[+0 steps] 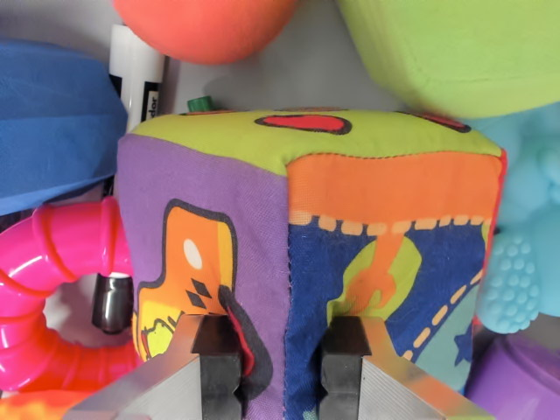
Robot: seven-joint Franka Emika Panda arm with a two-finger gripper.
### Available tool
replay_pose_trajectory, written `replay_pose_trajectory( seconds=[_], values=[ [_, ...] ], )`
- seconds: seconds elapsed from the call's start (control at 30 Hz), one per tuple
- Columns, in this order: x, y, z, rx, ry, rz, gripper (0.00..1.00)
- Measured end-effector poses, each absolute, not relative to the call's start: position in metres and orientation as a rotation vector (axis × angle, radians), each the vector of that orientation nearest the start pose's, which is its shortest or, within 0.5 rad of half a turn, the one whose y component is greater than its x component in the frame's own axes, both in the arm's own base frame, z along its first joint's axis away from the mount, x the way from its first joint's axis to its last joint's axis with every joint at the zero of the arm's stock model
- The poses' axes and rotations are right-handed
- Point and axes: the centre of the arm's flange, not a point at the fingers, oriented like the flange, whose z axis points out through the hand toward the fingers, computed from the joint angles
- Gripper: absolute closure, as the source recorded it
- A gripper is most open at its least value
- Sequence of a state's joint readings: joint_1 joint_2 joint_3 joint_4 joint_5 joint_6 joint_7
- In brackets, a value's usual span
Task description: Pick an object from the bin
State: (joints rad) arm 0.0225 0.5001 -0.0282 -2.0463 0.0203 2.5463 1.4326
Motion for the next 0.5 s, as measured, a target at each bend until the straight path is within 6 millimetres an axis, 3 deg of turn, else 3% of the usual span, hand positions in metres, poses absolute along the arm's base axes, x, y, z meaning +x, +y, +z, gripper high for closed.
replay_pose_trajectory(
  seconds=[0.5],
  values=[
    [0.596, -0.003, 0.222, -2.349, 2.085, -0.002, 1.00]
  ],
)
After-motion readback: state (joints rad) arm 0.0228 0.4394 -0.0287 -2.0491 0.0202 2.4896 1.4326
